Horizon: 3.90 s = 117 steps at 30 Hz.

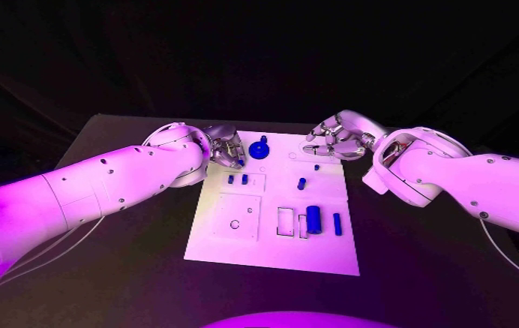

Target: Assemble the parts on the task board

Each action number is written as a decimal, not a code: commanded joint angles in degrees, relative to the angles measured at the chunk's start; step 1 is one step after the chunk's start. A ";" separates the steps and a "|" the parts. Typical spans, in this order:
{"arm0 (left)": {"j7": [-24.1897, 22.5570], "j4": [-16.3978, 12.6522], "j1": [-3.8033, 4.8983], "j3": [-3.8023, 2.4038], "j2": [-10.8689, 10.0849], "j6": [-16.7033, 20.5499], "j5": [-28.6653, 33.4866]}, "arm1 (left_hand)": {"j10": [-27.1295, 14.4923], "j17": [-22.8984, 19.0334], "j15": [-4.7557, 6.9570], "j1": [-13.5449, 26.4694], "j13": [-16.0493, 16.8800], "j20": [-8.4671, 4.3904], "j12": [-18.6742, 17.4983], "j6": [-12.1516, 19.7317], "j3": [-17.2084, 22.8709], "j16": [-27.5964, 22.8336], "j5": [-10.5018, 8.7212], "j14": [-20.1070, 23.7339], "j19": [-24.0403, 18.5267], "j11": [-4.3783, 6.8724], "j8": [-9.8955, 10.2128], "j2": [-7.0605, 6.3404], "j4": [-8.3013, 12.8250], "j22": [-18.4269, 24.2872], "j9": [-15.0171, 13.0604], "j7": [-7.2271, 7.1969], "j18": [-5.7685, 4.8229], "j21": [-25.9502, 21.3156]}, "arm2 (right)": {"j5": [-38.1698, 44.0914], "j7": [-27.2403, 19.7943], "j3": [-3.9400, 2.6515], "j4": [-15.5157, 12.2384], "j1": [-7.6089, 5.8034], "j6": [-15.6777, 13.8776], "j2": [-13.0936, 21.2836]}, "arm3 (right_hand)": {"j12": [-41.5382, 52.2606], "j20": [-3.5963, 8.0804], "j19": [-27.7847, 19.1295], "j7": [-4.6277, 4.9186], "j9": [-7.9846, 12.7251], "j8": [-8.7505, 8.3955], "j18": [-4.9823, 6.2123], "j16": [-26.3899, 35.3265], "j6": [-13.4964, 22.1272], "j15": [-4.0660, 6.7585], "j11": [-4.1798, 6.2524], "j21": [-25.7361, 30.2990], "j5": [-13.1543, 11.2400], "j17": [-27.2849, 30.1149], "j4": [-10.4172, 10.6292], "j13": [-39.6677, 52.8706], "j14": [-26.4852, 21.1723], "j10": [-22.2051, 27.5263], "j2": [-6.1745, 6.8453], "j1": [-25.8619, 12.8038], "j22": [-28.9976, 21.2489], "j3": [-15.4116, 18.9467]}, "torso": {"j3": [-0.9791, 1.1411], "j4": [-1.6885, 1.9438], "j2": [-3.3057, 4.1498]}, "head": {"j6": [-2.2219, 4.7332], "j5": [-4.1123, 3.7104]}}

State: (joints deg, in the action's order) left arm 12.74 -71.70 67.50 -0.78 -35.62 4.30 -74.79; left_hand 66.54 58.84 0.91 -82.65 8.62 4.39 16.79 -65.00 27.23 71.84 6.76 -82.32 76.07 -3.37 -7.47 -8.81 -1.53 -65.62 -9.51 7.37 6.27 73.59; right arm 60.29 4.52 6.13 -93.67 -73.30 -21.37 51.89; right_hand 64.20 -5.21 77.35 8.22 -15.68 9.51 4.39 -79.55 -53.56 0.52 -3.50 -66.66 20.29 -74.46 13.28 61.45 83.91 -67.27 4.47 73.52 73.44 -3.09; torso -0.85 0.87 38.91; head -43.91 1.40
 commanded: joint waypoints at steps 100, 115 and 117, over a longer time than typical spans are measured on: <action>1.56 0.26 -0.07 0.01 -0.65 0.76 -0.07 | 2.39 -2.33 -0.33 1.77 0.82 0.32 -2.75 4.27 0.94 -0.07 -0.23 -0.07 0.08 -0.48 3.86 -1.45 0.27 0.30 2.11 1.05 -0.58 -0.09 | 0.26 0.06 0.00 0.82 0.04 0.43 0.07 | -5.30 -0.15 -1.38 -0.06 -0.04 0.34 1.38 1.96 0.33 0.34 0.05 2.46 0.48 1.91 0.02 -5.62 1.98 4.30 -0.42 1.02 -1.40 0.49 | -0.03 0.01 -0.03 | -0.27 -0.32; -10.12 -6.50 0.49 -1.60 -9.50 13.26 23.07 | 1.63 -18.12 -0.40 2.51 1.41 0.34 -3.36 1.49 1.79 -10.96 -0.12 6.27 -9.57 -0.54 2.53 -1.48 0.44 16.24 2.12 0.77 2.75 -12.59 | 19.33 4.22 0.19 4.03 0.16 5.97 -0.79 | -43.07 -0.11 -1.55 -0.30 1.16 -0.29 1.72 7.23 -4.67 0.15 -0.26 5.90 -3.92 7.32 -5.09 -38.61 1.78 8.64 2.20 11.62 -2.52 -10.28 | 0.04 0.12 -0.05 | 0.47 -2.47; -12.31 -8.15 0.70 -1.74 -11.30 14.29 32.22 | 1.45 -22.67 -0.49 2.60 1.62 0.42 -3.20 1.40 1.74 -14.58 -0.16 8.26 -12.21 -0.61 2.47 -1.32 0.51 20.82 2.20 0.88 3.58 -16.61 | 23.78 5.71 0.31 4.39 0.38 6.52 -1.22 | -45.16 -0.11 -0.81 -0.31 1.52 -0.96 1.47 6.53 -4.88 -0.16 -0.46 4.60 -4.24 6.55 -5.05 -40.61 2.05 8.71 2.65 11.36 -1.51 -11.14 | -0.06 0.08 -0.11 | 0.60 -2.94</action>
State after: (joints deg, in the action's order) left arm 6.66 -78.77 68.03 -2.43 -46.37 13.59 -59.56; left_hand 68.47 37.66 0.41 -80.42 10.18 4.79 13.77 -63.24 28.77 58.46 6.49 -74.76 64.73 -4.06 -4.83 -10.36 -0.97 -46.30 -7.36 8.24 9.06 58.28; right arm 72.38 6.88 6.36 -89.49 -73.11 -18.13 50.93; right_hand 19.86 -5.32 76.17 7.88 -14.29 8.82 6.64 -72.79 -58.04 0.52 -3.78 -61.61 16.25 -67.67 8.22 21.61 83.91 -58.36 6.62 84.81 71.59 -13.90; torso -0.85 0.96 38.81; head -43.54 -0.91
